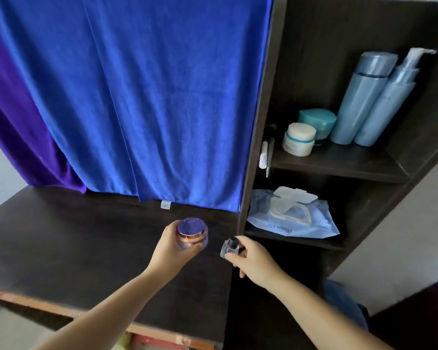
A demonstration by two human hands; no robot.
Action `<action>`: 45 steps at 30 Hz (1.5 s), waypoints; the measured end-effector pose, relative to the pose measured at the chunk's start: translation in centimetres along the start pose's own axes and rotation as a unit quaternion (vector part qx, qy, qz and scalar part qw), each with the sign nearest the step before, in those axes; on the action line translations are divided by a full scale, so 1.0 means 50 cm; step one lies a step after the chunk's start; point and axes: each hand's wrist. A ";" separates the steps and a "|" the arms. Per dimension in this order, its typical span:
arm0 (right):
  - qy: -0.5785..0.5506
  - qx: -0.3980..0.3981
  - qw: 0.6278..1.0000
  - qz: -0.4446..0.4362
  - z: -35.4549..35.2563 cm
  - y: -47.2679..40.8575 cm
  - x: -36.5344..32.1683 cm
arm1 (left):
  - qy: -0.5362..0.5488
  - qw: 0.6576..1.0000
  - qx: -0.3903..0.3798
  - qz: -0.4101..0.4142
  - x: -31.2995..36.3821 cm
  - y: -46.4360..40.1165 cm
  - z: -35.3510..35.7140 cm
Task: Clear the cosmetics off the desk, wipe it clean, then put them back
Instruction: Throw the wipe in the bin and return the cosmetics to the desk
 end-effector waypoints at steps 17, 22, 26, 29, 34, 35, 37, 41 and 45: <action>0.012 0.295 0.925 0.240 0.190 -0.327 0.030 | -0.118 0.985 -0.130 0.001 -0.258 -0.265 0.055; 0.048 0.307 0.921 0.235 0.187 -0.357 0.041 | -0.110 0.984 -0.139 0.006 -0.265 -0.292 0.083; 0.053 0.291 0.925 0.239 0.182 -0.358 0.039 | -0.123 0.980 -0.157 0.009 -0.262 -0.306 0.082; 0.046 0.263 0.936 0.228 0.179 -0.329 0.026 | -0.138 0.976 -0.170 0.003 -0.251 -0.293 0.060; 0.065 0.213 0.958 0.182 0.160 -0.243 -0.011 | -0.141 0.982 -0.111 0.048 -0.198 -0.240 0.008; 0.071 0.205 0.963 0.160 0.150 -0.222 -0.021 | -0.131 0.985 -0.094 0.062 -0.179 -0.227 0.003; 0.089 0.187 0.972 0.107 0.119 -0.175 -0.043 | -0.107 0.986 -0.082 0.095 -0.133 -0.202 -0.003; 0.128 0.171 0.977 0.022 0.026 -0.066 -0.076 | -0.080 0.979 -0.094 0.160 -0.030 -0.154 0.000; 0.132 0.212 0.968 -0.027 -0.100 0.045 -0.076 | -0.023 0.970 -0.065 0.233 0.106 -0.092 0.032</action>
Point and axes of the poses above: each hand's wrist, its own y-axis away from the middle knuckle, its own z-axis out of the palm, x = y × z, and after that the axes turned 9 degrees about y, right-handed
